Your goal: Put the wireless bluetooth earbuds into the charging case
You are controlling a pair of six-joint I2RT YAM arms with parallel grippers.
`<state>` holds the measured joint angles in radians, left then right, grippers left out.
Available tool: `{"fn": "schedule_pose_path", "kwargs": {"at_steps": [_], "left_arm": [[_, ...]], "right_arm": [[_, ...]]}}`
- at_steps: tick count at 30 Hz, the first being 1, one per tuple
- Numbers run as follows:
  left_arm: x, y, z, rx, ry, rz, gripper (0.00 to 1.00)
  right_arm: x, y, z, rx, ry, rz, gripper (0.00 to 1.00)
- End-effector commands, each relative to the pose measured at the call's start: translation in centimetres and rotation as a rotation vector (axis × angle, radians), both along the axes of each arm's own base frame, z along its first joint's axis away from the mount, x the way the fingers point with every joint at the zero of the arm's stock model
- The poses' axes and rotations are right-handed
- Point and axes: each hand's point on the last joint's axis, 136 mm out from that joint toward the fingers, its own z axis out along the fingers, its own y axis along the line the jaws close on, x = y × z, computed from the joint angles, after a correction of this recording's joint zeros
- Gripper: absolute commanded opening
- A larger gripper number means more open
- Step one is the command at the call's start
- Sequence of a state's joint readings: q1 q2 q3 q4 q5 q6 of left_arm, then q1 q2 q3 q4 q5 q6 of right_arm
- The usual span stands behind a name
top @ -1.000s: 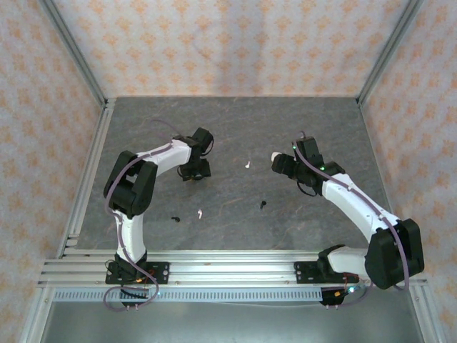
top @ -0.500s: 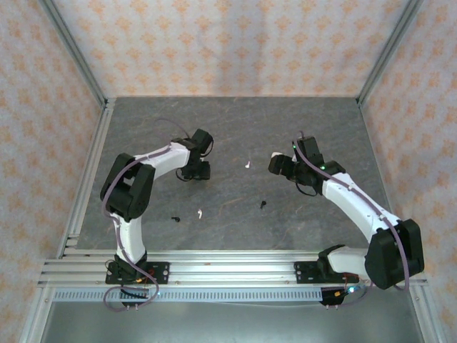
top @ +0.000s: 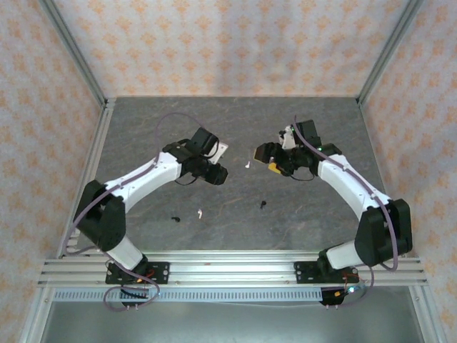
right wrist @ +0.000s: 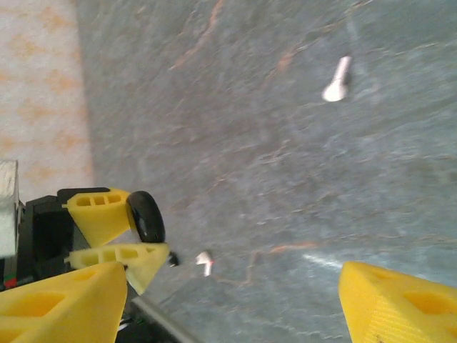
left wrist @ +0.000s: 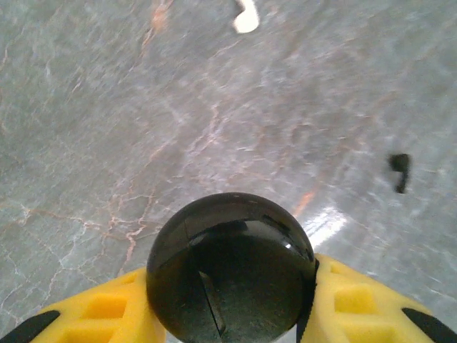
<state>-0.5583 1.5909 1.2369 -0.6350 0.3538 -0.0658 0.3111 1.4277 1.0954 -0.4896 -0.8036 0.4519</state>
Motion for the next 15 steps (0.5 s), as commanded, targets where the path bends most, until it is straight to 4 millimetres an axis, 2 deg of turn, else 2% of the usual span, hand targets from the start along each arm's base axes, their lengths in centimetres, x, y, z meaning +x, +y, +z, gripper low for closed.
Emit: {"fn": "schedule_pose_path", "kwargs": {"at_steps": [1,6,10,15], "left_arm": [[-1.5,-1.1,3.5,-0.063,-0.035,-0.098,0.29],[-2.3,-2.3,6.7,-0.136,-0.065,-0.145,0.29],[-2.8,-3.5,8.3,-0.170,-0.073,-0.175,0.28],[-3.2,-5.0,9.8,-0.197,-0.092,-0.208,0.28]], "right_arm": [[-1.6,2.5,3.2,0.164,0.072,0.120,0.77],[-2.9,4.4,5.0,0.193,0.079,0.214,0.78],[-3.3,5.5,5.2,0.203,0.086,0.250,0.78],[-4.1,6.7,5.4,0.221,0.100,0.302,0.72]]}}
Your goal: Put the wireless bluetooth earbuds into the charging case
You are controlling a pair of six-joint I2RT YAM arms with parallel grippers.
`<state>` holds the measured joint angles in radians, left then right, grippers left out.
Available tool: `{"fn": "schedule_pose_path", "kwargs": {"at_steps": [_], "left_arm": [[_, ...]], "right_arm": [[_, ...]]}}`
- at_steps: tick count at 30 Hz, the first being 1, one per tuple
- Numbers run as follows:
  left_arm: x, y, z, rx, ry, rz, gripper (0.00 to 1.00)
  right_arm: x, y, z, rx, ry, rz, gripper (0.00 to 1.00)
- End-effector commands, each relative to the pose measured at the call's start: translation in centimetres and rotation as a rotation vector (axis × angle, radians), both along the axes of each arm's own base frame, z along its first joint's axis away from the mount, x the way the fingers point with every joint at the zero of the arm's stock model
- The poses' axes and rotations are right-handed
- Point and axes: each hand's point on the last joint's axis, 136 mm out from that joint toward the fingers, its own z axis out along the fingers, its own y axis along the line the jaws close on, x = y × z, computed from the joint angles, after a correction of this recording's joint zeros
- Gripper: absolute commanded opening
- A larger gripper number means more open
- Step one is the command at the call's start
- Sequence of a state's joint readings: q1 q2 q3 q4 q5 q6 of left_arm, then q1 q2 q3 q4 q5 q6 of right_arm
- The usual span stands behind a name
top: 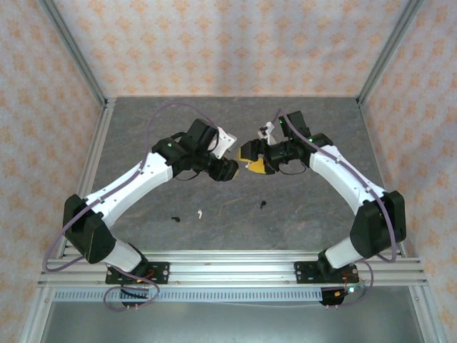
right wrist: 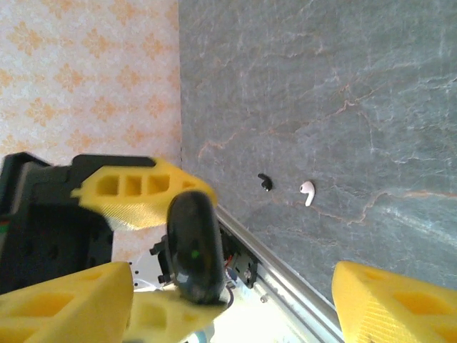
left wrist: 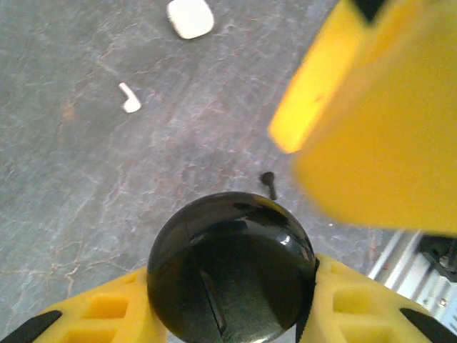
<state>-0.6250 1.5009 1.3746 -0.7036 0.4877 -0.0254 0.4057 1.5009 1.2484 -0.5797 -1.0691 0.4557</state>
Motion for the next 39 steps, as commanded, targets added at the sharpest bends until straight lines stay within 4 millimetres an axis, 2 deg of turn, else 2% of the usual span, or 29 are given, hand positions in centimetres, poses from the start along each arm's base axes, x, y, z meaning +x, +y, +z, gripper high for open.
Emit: {"fn": "schedule_pose_path", "kwargs": {"at_steps": [1,9,16,23,26,30,33,35,39], "left_arm": [[-0.7,-1.0,1.8,-0.030,-0.006,-0.039,0.28],[-0.6,-2.0,2.3,-0.040,-0.005,-0.054,0.28],[-0.2,-2.6,2.1,-0.044,0.006,-0.064,0.29],[0.2,-2.9,2.5,-0.047,0.007,-0.059,0.33],[0.7,-2.9,2.8,-0.050,0.007,-0.034,0.39],[1.6,-2.8,3.7,-0.054,0.005,0.032,0.54],[2.4,-2.2,4.9,-0.055,-0.009,0.106,0.76],[2.7,-1.9,6.0,-0.075,-0.032,0.150,0.99],[4.4,0.5,8.9,-0.139,-0.097,0.357,1.00]], "right_arm": [[-0.8,1.0,0.8,0.030,0.015,0.057,0.70],[-1.3,1.3,1.2,0.056,0.032,0.080,0.52],[-2.1,1.7,2.2,0.115,0.043,0.123,0.47],[-1.8,2.2,2.7,0.159,0.045,0.122,0.16],[-0.8,2.6,3.3,0.194,0.032,0.085,0.09],[0.4,2.6,4.8,0.232,-0.034,0.019,0.05],[1.1,2.3,5.6,0.228,-0.088,-0.032,0.05],[1.7,1.9,5.8,0.205,-0.123,-0.082,0.03],[3.2,0.8,6.1,0.168,-0.187,-0.209,0.01]]}}
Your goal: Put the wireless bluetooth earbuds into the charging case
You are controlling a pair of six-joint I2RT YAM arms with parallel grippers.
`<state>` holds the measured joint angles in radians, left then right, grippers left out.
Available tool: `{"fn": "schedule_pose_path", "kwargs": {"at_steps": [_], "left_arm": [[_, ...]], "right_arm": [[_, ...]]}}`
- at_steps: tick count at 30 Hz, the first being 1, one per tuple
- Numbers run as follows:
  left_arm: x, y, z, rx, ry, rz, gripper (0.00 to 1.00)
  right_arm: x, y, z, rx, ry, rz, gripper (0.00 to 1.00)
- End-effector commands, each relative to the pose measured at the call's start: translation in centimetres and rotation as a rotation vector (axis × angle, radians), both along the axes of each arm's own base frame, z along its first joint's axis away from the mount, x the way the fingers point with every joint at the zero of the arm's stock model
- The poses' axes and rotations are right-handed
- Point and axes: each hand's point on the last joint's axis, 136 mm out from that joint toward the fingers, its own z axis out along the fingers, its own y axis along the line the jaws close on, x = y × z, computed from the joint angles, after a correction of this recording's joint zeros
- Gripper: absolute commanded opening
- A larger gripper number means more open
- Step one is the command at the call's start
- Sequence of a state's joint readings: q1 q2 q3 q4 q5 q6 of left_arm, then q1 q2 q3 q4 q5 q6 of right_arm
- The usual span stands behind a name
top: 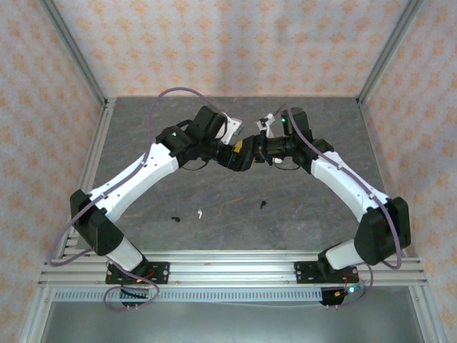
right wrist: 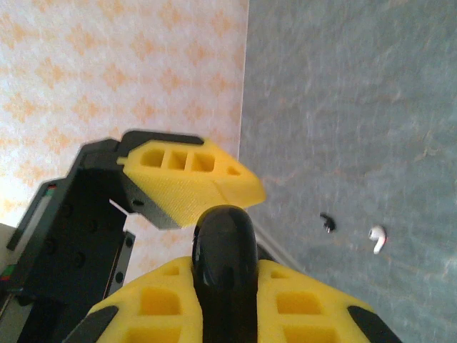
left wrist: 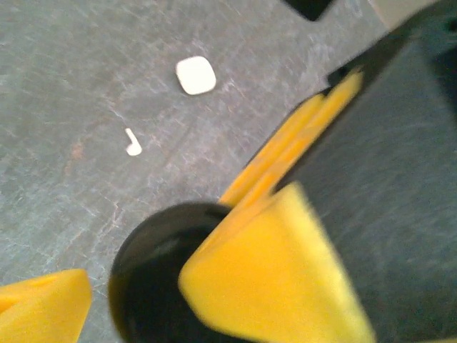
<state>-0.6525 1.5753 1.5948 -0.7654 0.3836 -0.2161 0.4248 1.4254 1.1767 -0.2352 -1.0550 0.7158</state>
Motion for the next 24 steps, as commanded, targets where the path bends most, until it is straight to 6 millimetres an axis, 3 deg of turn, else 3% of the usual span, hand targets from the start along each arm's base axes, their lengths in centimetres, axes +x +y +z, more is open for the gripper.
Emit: {"fn": "schedule_pose_path", "kwargs": {"at_steps": [1,5,9,13,16,24], "left_arm": [[1.9,2.6,4.9,-0.100,-0.100,0.237,1.00],[2.5,5.1,6.0,-0.237,-0.056,0.425,1.00],[1.9,5.5,7.5,-0.439,-0.059,0.459,0.99],[0.7,6.2,9.1,-0.541,-0.104,0.461,0.89],[0.0,6.4,9.3,-0.550,-0.109,0.443,0.82],[0.1,5.9,8.6,-0.536,-0.044,0.433,0.76]], "right_arm": [[1.8,-0.9,1.8,0.006,-0.104,-0.148,0.01],[3.3,-2.0,3.0,0.056,-0.148,-0.283,0.01],[4.1,-1.9,5.2,0.178,-0.187,-0.328,0.00],[4.3,-1.4,6.6,0.221,-0.214,-0.301,0.00],[4.1,-0.8,7.5,0.235,-0.237,-0.255,0.00],[3.5,-0.7,8.7,0.261,-0.272,-0.227,0.00]]}}
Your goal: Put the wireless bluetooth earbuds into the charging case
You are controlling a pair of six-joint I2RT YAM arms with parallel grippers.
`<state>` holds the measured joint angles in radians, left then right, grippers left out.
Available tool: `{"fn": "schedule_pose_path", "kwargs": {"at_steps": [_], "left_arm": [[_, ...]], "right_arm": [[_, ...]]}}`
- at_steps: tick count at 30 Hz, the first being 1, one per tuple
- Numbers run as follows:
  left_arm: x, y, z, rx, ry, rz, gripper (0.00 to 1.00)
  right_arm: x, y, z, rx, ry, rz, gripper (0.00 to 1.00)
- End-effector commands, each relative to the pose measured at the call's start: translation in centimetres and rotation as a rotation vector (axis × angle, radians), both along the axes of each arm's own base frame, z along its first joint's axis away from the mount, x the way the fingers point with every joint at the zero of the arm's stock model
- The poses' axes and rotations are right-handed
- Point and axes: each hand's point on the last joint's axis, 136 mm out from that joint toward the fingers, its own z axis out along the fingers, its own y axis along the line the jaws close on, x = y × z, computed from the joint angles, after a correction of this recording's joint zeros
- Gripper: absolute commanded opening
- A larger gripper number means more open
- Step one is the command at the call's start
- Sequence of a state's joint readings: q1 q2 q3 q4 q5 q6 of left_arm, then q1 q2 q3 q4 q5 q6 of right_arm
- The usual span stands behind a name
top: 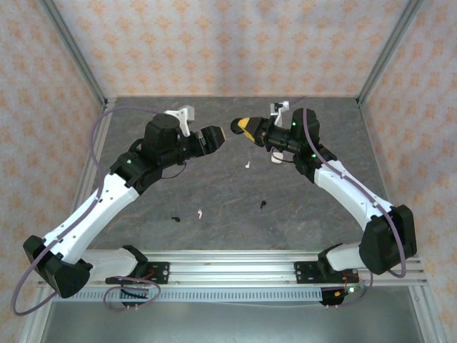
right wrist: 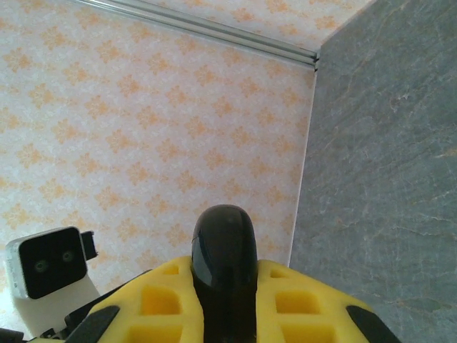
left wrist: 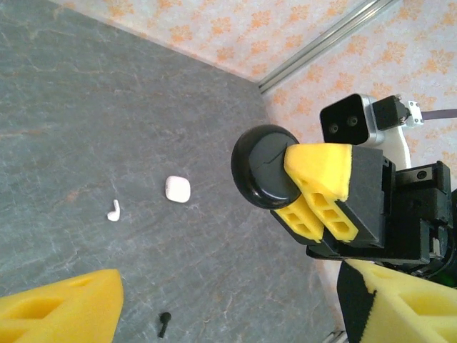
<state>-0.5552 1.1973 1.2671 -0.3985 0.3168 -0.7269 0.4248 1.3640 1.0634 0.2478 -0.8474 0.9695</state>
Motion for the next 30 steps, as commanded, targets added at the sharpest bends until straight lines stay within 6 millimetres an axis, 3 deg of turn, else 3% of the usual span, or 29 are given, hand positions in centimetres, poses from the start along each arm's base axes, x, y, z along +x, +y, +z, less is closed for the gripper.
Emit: {"fn": "schedule_pose_path", "kwargs": {"at_steps": [1,3,6,8,11,18,22,30], "left_arm": [[0.5,-0.6,1.0,-0.054,0.011,-0.004,0.74],[1.0,-0.8,1.2,-0.117,0.017,0.019,0.75],[2.0,-1.2,2.7,-0.362,-0.059,0.061,0.72],[2.3,-1.4,2.5,-0.445,-0.069,0.065,0.68],[2.6,-2.3,1.7,-0.481,-0.051,0.034,0.65],[3.3,-3.5,3.5,-0.571,-0.091,-0.016,0.56],[3.4,-4.4,3.4,-0.588,-0.081,-0.047,0.49],[3.6,-6.2,3.3,-0.617,-0.063,-0.110,0.45]], "right_arm": [[-0.9,0.1,3.2,0.051,-0.093,0.025,0.00],[-1.2,0.0,3.2,0.053,-0.092,0.024,0.00],[-1.3,-0.3,2.9,0.062,-0.065,0.003,0.00],[-1.6,-0.4,3.2,0.079,-0.057,0.003,0.00],[-2.0,-0.7,3.1,0.093,-0.066,-0.007,0.00],[-2.5,-1.0,3.9,0.143,-0.071,-0.014,0.00],[-2.4,-1.0,4.1,0.143,-0.076,-0.011,0.00],[-2.4,-0.9,4.6,0.158,-0.077,-0.008,0.00]]}}
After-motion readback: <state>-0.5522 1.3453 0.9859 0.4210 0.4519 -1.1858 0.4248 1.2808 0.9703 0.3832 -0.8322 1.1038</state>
